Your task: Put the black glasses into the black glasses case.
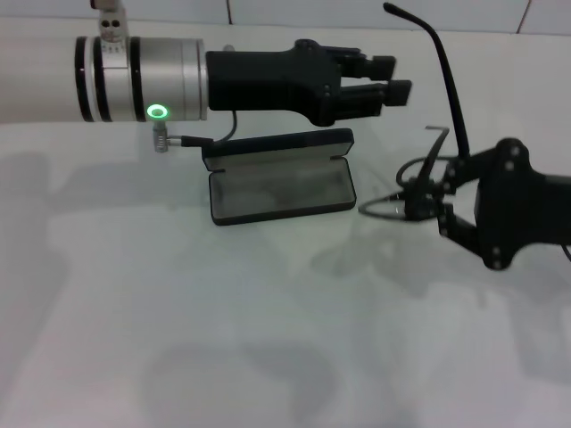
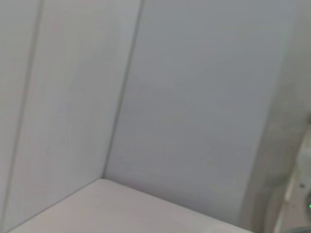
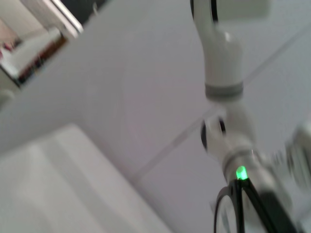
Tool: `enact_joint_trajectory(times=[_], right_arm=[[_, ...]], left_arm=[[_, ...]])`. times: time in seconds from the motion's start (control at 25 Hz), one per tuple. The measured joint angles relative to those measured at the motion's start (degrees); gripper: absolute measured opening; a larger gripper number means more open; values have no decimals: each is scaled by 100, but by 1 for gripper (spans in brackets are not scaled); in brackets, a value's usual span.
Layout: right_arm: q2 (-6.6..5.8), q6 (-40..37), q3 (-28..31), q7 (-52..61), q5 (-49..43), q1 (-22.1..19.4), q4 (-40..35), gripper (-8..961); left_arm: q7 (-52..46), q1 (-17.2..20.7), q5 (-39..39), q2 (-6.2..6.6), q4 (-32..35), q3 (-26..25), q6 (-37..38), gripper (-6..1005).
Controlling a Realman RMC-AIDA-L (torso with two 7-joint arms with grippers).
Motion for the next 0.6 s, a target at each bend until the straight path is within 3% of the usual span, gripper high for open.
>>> enact_joint_trajectory(times=[0.28, 0.44, 0.6], right_arm=[[2, -1094, -14, 22, -1, 78, 60, 150], [16, -1100, -66, 198, -5, 259, 324, 152], [-12, -990, -24, 640, -6, 722, 926, 154]], left_arm=[[190, 4, -145, -98, 3, 0, -184, 456], [578, -32, -437, -191, 11, 0, -187, 455], [795, -17, -725, -240, 14, 0, -135, 455]])
